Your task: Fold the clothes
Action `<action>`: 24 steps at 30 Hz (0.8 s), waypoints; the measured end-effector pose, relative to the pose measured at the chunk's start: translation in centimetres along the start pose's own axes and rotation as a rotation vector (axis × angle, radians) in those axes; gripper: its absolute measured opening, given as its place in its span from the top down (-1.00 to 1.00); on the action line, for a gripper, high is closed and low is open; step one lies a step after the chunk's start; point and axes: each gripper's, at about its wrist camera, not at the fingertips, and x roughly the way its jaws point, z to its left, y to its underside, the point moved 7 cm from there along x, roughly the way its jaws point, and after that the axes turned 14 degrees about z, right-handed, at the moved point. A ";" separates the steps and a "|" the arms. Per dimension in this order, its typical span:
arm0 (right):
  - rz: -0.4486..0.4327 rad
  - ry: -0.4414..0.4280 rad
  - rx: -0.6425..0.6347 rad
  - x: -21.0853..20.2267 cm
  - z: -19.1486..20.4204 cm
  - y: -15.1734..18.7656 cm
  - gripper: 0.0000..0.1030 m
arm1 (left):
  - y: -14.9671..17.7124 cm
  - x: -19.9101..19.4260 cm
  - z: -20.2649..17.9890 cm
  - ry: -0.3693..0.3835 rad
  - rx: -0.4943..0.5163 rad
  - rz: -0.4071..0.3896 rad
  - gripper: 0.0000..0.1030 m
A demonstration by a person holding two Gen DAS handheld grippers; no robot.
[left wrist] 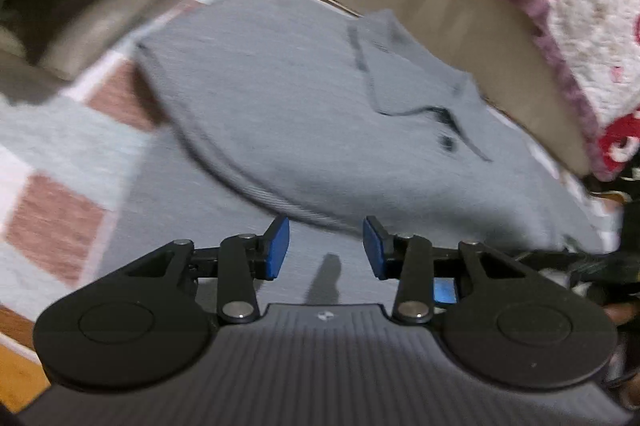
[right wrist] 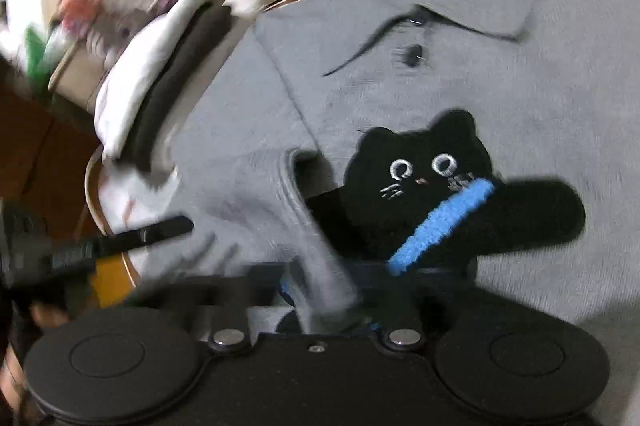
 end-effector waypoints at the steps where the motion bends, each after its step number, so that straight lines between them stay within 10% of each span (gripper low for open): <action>1: -0.037 0.012 -0.027 -0.8 0.5 -0.5 0.81 | -0.1 -0.2 0.5 -0.034 0.006 -0.003 0.27; 7: -0.281 0.104 -0.191 -10.1 3.4 -7.1 0.81 | -0.6 -2.6 3.0 -0.115 -0.004 -0.059 0.28; 13: -0.179 0.488 -0.157 -8.6 -4.4 -7.4 0.78 | 0.5 -2.0 3.7 -0.139 -0.029 -0.017 0.28; 18: -0.090 0.343 0.150 -6.7 -13.3 -5.5 0.78 | -1.9 -2.9 2.2 -0.114 -0.010 -0.094 0.22; 24: -0.107 0.224 0.129 -7.2 -13.3 -5.8 0.71 | -7.4 -1.5 3.1 -0.240 0.019 -0.121 0.19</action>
